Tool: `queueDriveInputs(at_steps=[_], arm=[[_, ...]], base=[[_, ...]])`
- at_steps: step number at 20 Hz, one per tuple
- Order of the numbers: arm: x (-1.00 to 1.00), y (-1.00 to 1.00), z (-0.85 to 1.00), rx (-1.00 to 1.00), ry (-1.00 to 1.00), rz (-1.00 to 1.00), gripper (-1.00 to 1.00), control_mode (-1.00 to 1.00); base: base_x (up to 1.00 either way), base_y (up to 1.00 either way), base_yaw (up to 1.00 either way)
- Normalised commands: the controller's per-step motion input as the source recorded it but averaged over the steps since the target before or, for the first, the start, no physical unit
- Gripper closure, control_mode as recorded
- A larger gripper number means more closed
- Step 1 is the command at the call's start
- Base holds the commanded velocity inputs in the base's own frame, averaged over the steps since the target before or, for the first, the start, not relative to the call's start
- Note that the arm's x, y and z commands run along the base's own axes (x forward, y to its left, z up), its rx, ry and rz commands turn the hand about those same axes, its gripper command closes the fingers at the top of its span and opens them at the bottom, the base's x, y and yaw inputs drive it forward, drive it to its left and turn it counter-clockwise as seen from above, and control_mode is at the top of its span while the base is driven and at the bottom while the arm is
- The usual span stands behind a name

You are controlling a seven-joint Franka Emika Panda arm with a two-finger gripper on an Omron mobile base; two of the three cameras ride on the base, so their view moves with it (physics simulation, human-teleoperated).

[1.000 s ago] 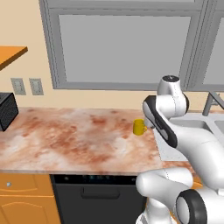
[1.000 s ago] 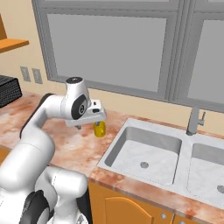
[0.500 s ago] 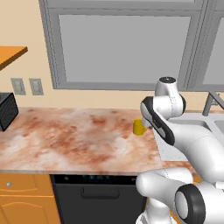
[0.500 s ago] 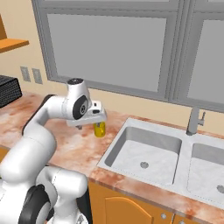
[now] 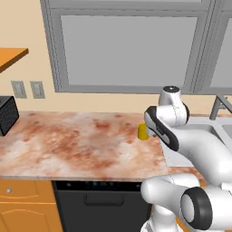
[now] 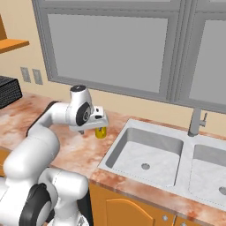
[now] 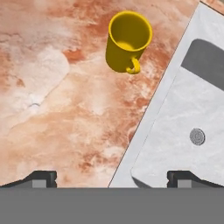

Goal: Clear the mugs and bowl far away from the sink.

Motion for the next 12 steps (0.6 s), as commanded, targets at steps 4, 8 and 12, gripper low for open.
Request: queueDriveInputs(at_steps=[4, 8, 12], arm=[[0.15, 0.00, -0.27, 0.00, 0.00, 0.00, -1.00, -1.00], [0.24, 0.00, -0.18, 0.00, 0.00, 0.00, -1.00, -1.00], [0.33, 0.00, -0.14, 0.01, 0.00, 0.00, -1.00, -1.00]], base=[[0.00, 0.00, 0.00], [0.00, 0.00, 0.00], [0.00, 0.00, 0.00]])
